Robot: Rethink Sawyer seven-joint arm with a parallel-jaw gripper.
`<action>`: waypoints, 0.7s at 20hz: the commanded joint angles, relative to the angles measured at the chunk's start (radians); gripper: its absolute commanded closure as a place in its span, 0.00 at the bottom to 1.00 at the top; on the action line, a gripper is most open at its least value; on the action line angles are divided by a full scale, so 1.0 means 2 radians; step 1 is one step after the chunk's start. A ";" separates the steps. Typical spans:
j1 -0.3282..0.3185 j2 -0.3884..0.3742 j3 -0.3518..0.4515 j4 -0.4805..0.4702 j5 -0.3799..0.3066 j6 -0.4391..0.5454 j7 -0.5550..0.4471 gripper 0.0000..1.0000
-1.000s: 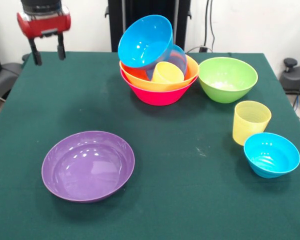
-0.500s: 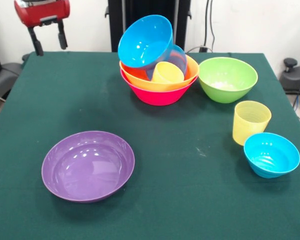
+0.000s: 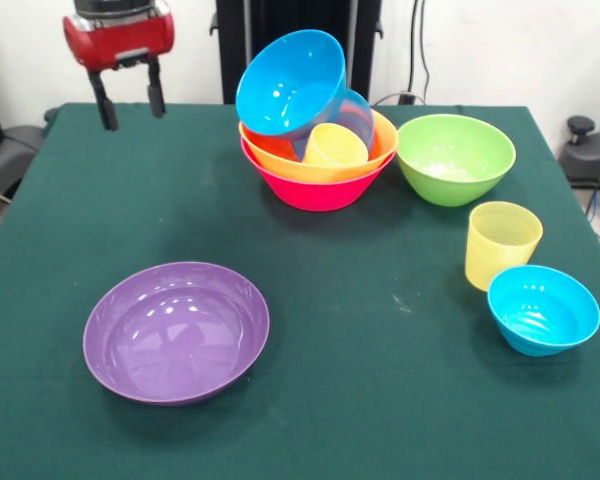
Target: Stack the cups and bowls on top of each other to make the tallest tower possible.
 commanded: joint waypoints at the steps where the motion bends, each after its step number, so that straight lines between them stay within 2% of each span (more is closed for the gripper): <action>1: 0.017 0.035 0.089 -0.014 0.047 0.065 0.000 0.00; 7: 0.030 0.043 0.092 -0.016 0.090 0.097 0.017 0.00; 14: 0.068 0.067 0.079 -0.025 0.123 0.135 0.065 0.00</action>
